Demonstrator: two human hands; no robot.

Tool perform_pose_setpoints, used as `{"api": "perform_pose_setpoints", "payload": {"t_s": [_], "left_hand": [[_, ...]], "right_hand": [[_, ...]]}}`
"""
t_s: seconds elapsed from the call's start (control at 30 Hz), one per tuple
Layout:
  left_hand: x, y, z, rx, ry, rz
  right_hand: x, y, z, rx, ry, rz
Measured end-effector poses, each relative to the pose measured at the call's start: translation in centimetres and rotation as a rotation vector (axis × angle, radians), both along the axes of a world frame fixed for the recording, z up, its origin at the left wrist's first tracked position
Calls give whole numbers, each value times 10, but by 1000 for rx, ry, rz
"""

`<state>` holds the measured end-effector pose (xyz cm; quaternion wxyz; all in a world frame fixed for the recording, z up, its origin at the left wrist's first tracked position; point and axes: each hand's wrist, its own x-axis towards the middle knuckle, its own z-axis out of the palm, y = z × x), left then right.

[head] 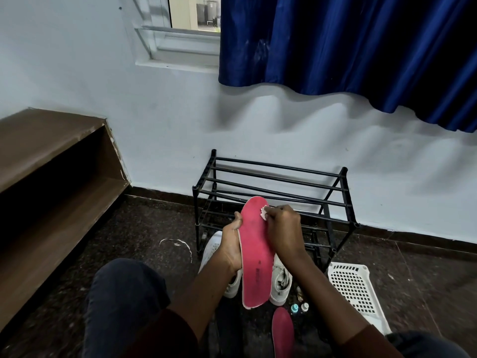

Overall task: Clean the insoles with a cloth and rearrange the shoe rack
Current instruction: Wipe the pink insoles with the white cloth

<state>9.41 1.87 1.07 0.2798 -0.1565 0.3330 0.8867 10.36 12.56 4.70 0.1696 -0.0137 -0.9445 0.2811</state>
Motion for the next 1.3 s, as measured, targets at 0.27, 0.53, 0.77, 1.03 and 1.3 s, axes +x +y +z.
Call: {"api": "perform_pose_setpoints", "payload": {"t_s": [0.27,0.53,0.77,1.03,1.3], "left_hand": [[-7,3,0,-108,-13,68],[13,7,0,-86,-7,5],[11,-2,-13,-154,-12,40],[11,10,-1,-353,111,36],[0,12,-25,-84,42,-35]], "right_hand": [[33,-3,-13,-120,-151,17],[6,-3,-3,-13,-10,-62],[25,-15,-21,-56,-116,121],[34,-13,-29,-12,-133,211],[-13,-5,-27,-35,-31,31]]}}
